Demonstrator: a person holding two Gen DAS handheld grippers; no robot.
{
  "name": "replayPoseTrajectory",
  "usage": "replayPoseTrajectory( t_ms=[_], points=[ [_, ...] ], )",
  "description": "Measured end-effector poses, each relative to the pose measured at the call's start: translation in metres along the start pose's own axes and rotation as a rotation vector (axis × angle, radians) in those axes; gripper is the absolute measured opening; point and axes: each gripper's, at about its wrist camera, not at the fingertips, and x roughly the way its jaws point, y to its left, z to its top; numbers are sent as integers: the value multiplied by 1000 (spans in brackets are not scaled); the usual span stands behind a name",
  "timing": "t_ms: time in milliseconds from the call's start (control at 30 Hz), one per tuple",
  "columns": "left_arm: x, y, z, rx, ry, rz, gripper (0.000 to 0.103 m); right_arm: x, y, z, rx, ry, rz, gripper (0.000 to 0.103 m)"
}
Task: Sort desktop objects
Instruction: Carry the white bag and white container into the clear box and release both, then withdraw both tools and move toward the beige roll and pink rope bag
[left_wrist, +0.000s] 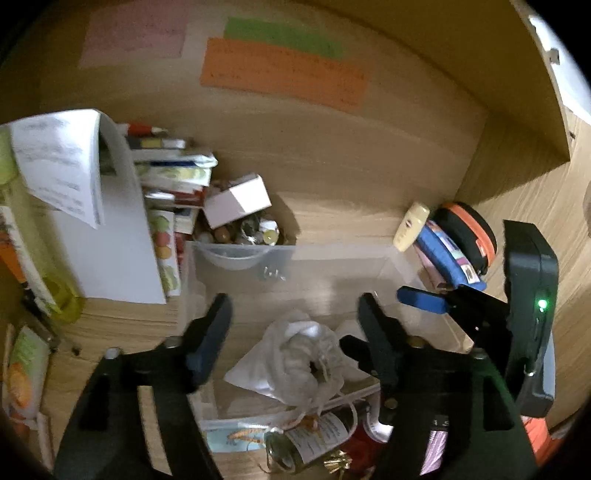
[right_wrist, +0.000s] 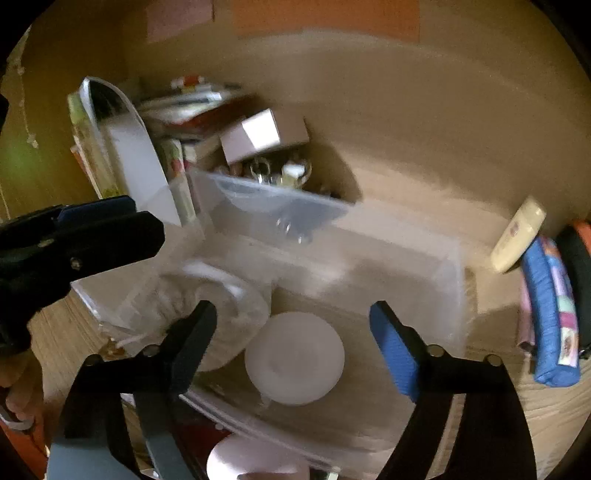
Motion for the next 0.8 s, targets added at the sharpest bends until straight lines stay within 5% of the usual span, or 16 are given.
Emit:
replayPoseTrajectory(
  t_ms=[433, 800],
  points=[
    [-51, -16, -23, 61, -128, 73, 99, -71, 24, -13, -105, -206, -164, 88],
    [-79, -29, -64, 89, -108, 135, 101, -111, 16, -53, -33, -212, -182, 97]
  ],
)
